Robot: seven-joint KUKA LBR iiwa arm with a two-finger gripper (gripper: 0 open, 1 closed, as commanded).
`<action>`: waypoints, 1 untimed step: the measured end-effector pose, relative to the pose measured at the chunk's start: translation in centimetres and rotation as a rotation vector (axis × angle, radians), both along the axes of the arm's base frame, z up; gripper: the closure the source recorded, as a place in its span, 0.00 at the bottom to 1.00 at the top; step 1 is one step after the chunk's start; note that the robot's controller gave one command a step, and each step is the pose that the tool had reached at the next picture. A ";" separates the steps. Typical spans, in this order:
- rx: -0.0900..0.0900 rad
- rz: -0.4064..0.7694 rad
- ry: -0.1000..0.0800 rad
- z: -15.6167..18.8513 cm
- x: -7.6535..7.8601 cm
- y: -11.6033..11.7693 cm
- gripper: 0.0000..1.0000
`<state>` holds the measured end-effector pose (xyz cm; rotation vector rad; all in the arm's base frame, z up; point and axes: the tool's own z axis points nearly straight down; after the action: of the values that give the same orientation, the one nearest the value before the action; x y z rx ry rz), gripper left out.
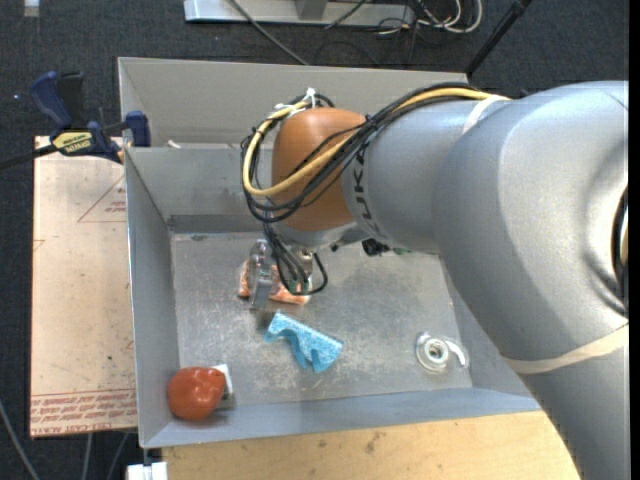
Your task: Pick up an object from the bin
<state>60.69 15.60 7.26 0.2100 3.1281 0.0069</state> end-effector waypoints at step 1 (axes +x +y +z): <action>0.000 0.000 0.000 0.0 0.0 0.0 1.00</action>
Offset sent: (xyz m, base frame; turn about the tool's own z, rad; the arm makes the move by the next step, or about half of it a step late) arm 0.0167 0.0207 0.0944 -0.0298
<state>60.69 15.59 7.26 0.2106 3.1281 0.0071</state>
